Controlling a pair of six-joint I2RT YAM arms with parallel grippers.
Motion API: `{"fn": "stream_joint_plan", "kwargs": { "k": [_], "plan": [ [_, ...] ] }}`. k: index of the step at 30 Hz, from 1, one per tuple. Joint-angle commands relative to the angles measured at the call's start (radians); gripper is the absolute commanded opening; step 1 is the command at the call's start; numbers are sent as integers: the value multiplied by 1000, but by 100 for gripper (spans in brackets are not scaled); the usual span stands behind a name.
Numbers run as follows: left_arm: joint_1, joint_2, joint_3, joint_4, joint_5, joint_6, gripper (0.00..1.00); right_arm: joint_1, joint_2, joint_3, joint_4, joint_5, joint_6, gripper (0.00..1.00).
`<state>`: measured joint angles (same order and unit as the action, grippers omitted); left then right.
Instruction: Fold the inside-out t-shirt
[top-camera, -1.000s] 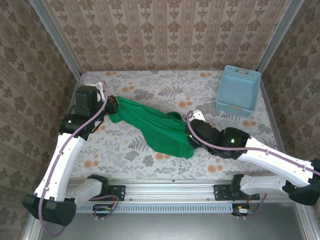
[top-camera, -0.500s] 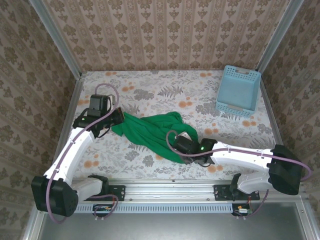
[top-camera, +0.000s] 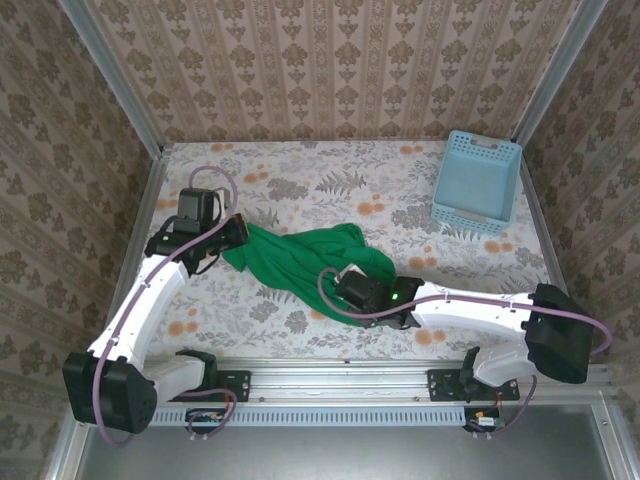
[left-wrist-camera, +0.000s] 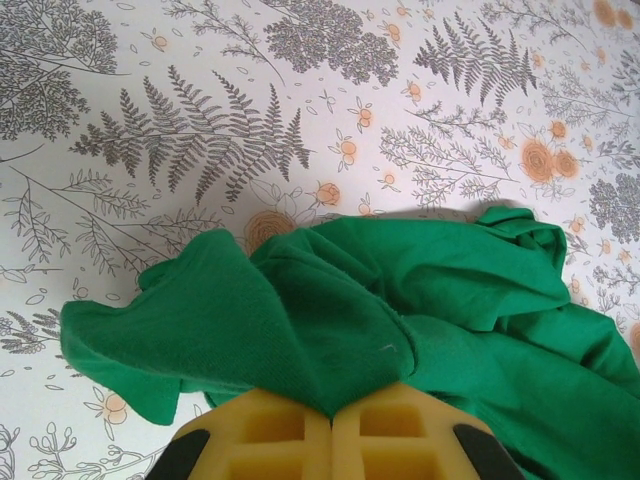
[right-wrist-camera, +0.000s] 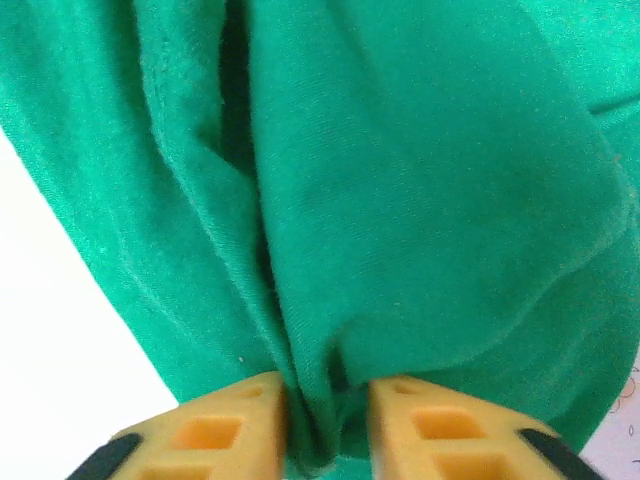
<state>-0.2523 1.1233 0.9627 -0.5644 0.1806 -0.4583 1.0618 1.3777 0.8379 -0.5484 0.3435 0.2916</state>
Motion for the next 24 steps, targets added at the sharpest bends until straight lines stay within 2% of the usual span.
{"fn": "stream_joint_plan", "kwargs": {
  "k": [1,3,5,9,14,17,20,24],
  "plan": [
    [18,4,30,13,8,19,0,18,7,35,-17,70,-18,17],
    [26,7,53,5,8,12,0,31,-9,55,-39,103,-21,6],
    [41,13,95,-11,10,10,0,50,-46,77,-62,140,-25,1],
    [92,31,259,-63,26,4,0,75,-137,192,-141,189,-61,0],
    [152,102,573,-140,52,-4,0,107,-169,487,-281,282,-131,0],
    [191,134,722,-180,55,-16,0,143,-173,635,-307,332,-160,0],
    [223,124,747,-151,62,-54,0,152,-180,687,-279,293,-163,0],
    [223,125,627,-75,74,-79,0,149,-158,627,-218,258,-148,0]
  ]
}}
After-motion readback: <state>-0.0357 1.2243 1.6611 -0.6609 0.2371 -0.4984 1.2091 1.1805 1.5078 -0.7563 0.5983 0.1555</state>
